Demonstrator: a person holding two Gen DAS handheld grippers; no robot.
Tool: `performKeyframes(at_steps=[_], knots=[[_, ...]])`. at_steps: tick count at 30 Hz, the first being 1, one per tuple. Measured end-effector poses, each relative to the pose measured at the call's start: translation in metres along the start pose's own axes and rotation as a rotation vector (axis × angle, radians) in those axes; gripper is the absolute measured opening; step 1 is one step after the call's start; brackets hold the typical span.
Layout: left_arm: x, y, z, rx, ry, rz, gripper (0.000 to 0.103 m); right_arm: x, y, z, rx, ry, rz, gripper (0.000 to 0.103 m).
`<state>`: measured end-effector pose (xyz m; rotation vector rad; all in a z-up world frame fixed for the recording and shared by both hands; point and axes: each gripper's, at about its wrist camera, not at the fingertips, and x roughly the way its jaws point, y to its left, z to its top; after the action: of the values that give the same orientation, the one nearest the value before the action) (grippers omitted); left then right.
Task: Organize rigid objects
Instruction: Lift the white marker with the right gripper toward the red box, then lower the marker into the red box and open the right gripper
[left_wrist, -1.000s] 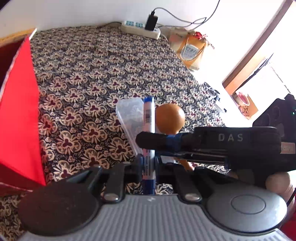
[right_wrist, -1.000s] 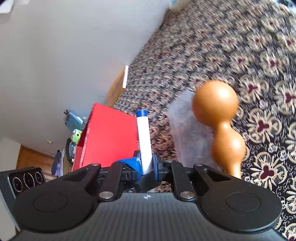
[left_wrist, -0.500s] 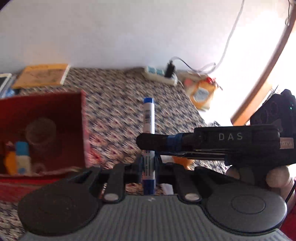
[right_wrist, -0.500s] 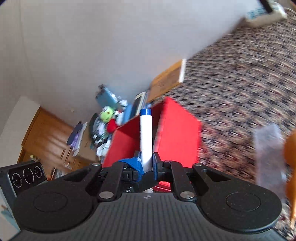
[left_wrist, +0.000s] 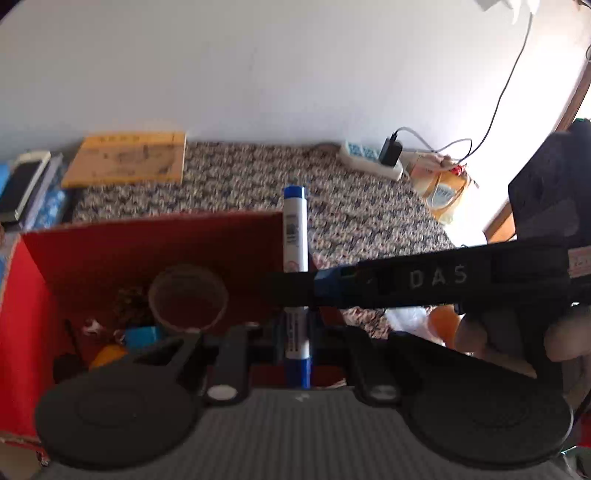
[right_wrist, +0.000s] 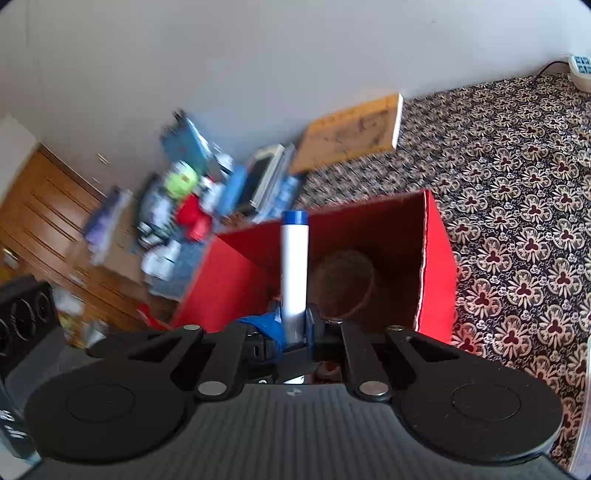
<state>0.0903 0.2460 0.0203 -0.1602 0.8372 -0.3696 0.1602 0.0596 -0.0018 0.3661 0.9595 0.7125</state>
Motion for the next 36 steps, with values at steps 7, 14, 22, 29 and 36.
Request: performKeyframes(at_steps=[7,14,22,29,36], knots=[[0.029,0.033,0.0,-0.03,0.072,-0.058,0.008,0.037,0.008,0.006,-0.011,0.086,-0.142,0.0],[0.052,0.044,-0.008,-0.025,0.155,-0.08,0.008,0.063,0.015,-0.001,-0.066,0.15,-0.282,0.0],[0.06,0.053,-0.013,-0.028,0.192,-0.048,0.011,0.069,0.021,-0.004,-0.083,0.138,-0.367,0.0],[0.059,0.058,-0.014,-0.04,0.189,-0.034,0.013,0.065,0.019,-0.005,-0.049,0.083,-0.34,0.0],[0.052,0.049,-0.015,-0.021,0.175,0.029,0.019,0.045,0.022,-0.01,-0.044,0.008,-0.307,0.001]])
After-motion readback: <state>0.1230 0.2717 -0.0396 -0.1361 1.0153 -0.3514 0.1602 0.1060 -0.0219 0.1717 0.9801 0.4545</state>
